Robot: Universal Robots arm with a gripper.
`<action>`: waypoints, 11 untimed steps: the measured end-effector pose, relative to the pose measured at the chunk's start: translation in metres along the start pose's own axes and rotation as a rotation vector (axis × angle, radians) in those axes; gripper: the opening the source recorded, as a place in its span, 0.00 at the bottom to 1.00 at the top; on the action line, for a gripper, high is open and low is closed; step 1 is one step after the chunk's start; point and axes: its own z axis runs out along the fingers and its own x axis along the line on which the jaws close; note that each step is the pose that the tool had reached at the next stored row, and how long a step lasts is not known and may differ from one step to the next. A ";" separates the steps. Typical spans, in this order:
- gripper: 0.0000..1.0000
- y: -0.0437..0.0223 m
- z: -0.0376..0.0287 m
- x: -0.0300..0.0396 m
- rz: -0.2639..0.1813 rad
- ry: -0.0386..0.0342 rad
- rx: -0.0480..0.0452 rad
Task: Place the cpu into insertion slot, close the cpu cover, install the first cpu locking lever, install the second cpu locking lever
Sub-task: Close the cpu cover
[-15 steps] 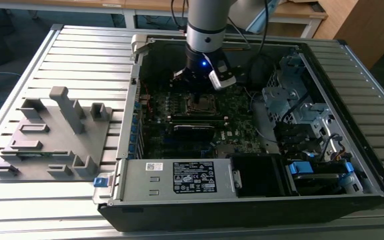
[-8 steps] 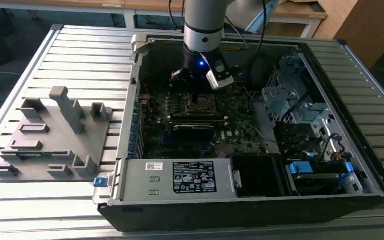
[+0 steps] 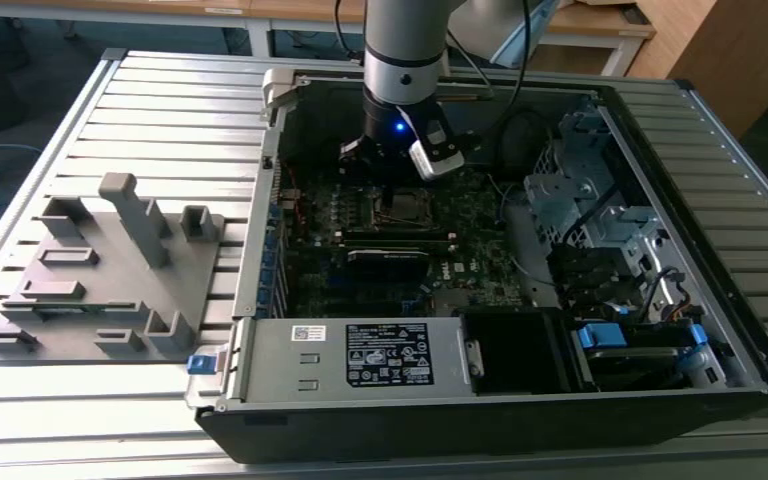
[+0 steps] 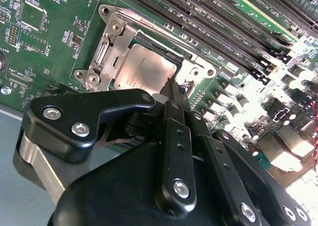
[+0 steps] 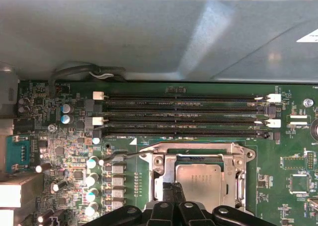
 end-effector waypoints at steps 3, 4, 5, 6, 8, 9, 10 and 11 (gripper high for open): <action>0.10 0.0000 0.0002 0.0004 0.000 -0.0002 -0.0002; 0.10 0.0000 0.0004 0.0007 0.000 -0.0003 -0.0002; 0.10 0.0000 0.0005 0.0010 0.000 -0.0005 -0.0001; 0.10 0.0000 0.0009 0.0014 0.000 -0.0008 -0.0003; 0.10 0.0000 0.0022 0.0018 0.000 -0.0014 -0.0006; 0.10 0.0000 0.0031 0.0020 0.000 -0.0015 -0.0007; 0.10 0.0000 0.0039 0.0023 0.000 -0.0017 -0.0008; 0.10 0.0000 0.0045 0.0027 0.000 -0.0019 -0.0008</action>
